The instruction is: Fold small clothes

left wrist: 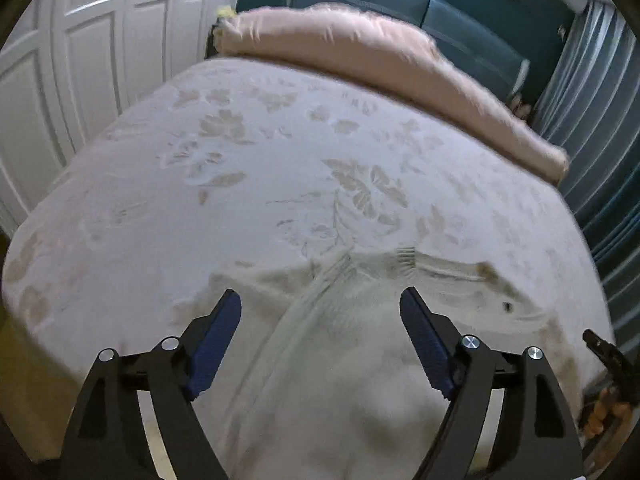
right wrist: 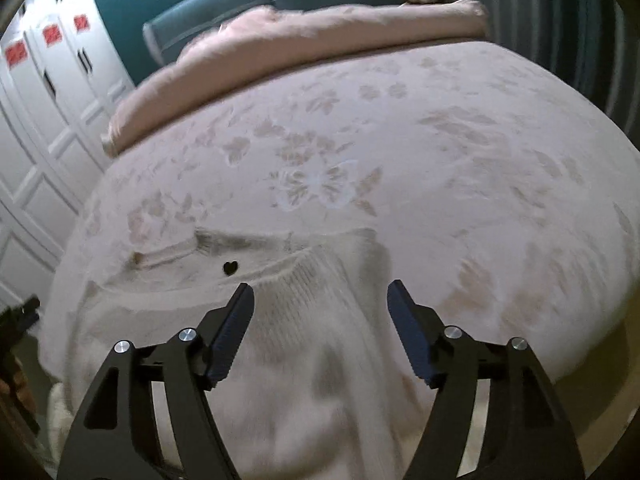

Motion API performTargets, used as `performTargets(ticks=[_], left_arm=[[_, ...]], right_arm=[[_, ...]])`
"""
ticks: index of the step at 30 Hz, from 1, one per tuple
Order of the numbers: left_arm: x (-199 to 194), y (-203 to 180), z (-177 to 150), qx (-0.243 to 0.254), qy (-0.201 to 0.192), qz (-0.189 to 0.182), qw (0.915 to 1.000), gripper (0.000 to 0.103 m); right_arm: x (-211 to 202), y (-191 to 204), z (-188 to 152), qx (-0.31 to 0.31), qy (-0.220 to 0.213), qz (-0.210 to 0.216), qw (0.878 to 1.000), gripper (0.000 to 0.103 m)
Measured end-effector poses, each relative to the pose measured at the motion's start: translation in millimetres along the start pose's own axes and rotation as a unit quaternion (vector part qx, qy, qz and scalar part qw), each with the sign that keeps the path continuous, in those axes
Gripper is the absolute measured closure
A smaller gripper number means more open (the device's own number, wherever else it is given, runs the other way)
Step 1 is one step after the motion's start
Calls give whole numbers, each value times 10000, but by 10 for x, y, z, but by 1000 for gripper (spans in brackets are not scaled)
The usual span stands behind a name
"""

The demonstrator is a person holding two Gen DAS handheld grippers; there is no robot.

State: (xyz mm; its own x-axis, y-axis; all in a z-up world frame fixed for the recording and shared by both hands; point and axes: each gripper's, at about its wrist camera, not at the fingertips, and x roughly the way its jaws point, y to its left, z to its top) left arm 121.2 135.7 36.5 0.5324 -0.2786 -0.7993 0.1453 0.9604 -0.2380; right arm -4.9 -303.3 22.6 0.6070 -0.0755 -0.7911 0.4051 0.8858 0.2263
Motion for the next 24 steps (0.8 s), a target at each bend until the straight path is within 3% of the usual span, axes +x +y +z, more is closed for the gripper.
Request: performTargets(ticks=[5, 6, 7, 8, 10, 13, 15, 17, 19, 20, 22, 24], left_arm=[[711, -17, -6, -195, 692, -46, 9974, 27], [784, 30, -31, -309, 802, -105, 9962, 34], [852, 84, -74, -428, 944, -204, 9944, 54], [921, 137, -91, -540, 1109, -262, 9920, 61], [871, 196, -61, -500, 1019, -380, 9928, 97], [559, 208, 142, -512, 578, -776, 9940, 97], [325, 193, 328, -456, 196, -790, 9956, 97], [253, 205, 465, -480, -42, -667, 9966, 97], [389, 205, 502, -379, 32, -459, 9982, 97], [627, 193, 445, -272, 291, -236, 9989, 97], [923, 228, 310, -244, 705, -17, 9972, 97], [1166, 278, 119, -313, 877, 175, 9955, 96]], right_arm=[[512, 132, -51, -204, 483, -226, 9984, 42], [536, 134, -72, -245, 512, -282, 9980, 52], [561, 143, -85, -288, 568, -334, 9974, 72], [566, 139, -80, -297, 606, -351, 9971, 85], [483, 87, -24, -169, 546, -150, 9983, 93], [98, 37, 235, 134, -162, 524, 9984, 94], [-171, -13, 422, 404, -654, 935, 9926, 94], [-242, -97, 532, 604, -954, 1043, 9881, 94], [66, -187, 528, 591, -707, 670, 9935, 94], [273, -229, 488, 618, -455, 545, 9956, 94], [884, -344, 303, 750, 418, 190, 9961, 94], [1082, -385, 192, 742, 588, 129, 9954, 94]])
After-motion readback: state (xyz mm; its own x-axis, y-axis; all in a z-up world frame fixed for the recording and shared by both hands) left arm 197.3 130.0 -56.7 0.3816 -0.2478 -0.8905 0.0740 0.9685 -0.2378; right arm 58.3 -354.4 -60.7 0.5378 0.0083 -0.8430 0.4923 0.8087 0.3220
